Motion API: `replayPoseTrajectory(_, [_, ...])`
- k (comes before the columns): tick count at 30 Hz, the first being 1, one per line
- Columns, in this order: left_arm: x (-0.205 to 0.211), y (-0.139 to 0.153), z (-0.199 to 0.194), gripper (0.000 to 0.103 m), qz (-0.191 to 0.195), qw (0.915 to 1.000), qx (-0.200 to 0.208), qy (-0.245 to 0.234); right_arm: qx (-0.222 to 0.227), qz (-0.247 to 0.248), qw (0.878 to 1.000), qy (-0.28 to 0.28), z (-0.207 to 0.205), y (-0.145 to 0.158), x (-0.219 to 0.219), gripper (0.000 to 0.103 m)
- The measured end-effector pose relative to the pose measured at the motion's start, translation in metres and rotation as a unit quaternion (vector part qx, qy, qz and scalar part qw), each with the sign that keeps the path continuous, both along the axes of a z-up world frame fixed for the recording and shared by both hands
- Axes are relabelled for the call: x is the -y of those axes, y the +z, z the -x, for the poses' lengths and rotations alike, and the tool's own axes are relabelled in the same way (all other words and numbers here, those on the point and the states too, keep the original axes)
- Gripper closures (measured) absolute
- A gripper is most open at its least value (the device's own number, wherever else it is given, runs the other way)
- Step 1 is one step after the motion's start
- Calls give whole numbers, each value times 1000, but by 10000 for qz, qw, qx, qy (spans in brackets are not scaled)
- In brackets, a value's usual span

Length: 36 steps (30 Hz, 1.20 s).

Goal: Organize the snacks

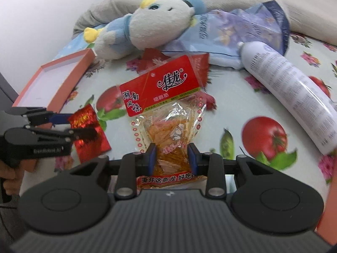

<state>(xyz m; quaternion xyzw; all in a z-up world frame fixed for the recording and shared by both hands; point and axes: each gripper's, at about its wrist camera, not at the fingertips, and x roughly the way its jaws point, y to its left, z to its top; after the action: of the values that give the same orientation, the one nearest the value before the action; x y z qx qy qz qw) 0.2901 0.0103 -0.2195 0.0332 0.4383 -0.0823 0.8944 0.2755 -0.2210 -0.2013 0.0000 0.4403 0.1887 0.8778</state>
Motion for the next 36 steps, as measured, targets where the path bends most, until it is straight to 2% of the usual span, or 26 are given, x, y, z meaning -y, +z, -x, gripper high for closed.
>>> replayPoseTrajectory(6, [4, 6, 10, 57, 38, 9999, 69, 137, 48, 90, 9997, -235, 19, 1, 2, 68])
replayPoseTrajectory(10, [14, 10, 28, 57, -89, 9998, 148, 96, 111, 57, 9991, -409, 35, 6, 2, 68])
replayPoseTrajectory(24, [39, 19, 79, 57, 129, 9995, 222, 207, 108, 37, 9929, -1185, 98, 8, 23, 68])
replayPoseTrajectory(32, [54, 27, 88, 57, 228, 9986, 297, 362, 279, 139, 9905, -1336, 116, 21, 35, 68])
replayPoseTrajectory(36, [59, 36, 89, 57, 358, 9979, 251, 472, 343, 21, 9892, -1426, 122, 28, 46, 68])
